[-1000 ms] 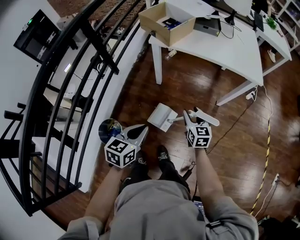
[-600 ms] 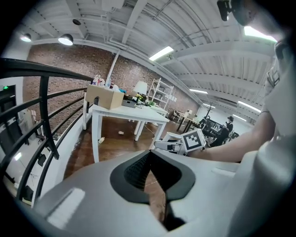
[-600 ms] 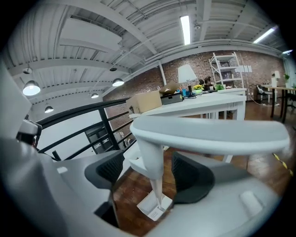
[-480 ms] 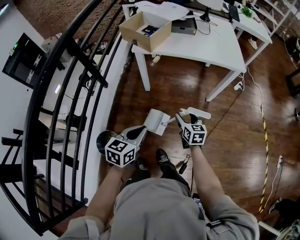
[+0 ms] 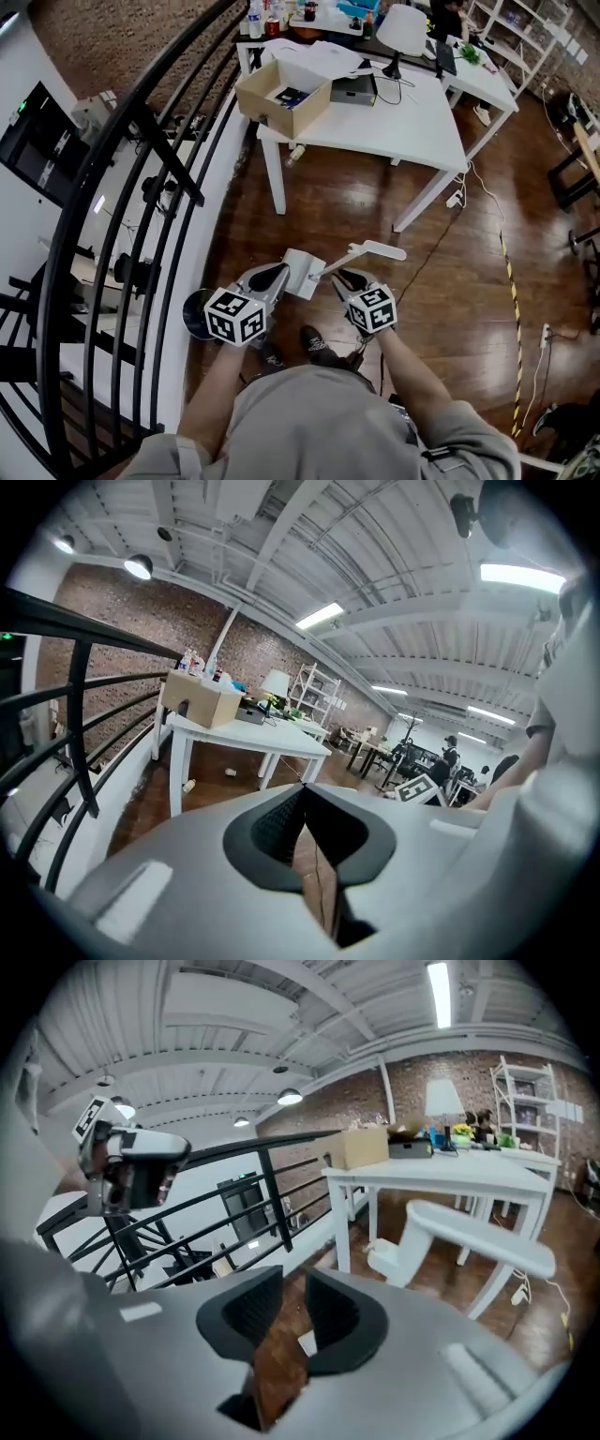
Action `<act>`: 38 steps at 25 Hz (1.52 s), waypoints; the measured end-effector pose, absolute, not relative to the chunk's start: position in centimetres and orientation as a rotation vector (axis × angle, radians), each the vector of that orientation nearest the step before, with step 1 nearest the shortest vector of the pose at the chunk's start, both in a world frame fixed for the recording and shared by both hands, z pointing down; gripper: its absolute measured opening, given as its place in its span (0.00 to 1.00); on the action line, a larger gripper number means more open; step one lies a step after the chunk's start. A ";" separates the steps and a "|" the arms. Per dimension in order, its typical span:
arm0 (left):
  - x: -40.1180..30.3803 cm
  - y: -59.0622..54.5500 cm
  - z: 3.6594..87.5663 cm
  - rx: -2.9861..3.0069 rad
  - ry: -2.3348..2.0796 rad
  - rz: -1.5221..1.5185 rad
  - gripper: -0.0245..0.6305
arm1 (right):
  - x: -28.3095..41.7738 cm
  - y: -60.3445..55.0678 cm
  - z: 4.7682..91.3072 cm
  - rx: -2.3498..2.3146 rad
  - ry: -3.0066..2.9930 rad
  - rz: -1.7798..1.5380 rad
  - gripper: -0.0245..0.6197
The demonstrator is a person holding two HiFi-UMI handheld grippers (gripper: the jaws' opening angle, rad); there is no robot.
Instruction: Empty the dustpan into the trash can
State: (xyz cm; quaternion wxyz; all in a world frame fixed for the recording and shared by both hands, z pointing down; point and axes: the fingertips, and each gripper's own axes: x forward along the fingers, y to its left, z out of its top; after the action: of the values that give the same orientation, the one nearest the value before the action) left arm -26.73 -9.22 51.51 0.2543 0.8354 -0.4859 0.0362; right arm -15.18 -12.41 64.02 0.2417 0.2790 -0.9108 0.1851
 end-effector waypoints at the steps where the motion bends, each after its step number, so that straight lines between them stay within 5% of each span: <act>1: -27.1 -9.4 51.2 2.271 -1.333 0.093 0.05 | -16.2 -12.4 62.5 0.744 -2.533 0.474 0.10; 3: -27.7 -9.7 50.5 2.274 -1.357 0.081 0.05 | -18.3 -12.8 59.1 0.706 -2.621 0.418 0.04; 20: -32.7 -9.7 39.0 2.421 -1.474 -0.066 0.05 | -28.9 -12.7 34.9 0.522 -3.130 0.294 0.04; 38: -33.4 -9.0 36.8 2.459 -1.514 -0.100 0.05 | -30.3 -11.2 33.0 0.509 -3.144 0.261 0.04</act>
State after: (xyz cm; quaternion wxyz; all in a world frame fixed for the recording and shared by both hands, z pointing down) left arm -33.42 -9.00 36.83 0.1257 0.8443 -0.5199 -0.0343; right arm -30.33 -11.23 32.98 -0.0271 0.1592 -0.9835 0.0817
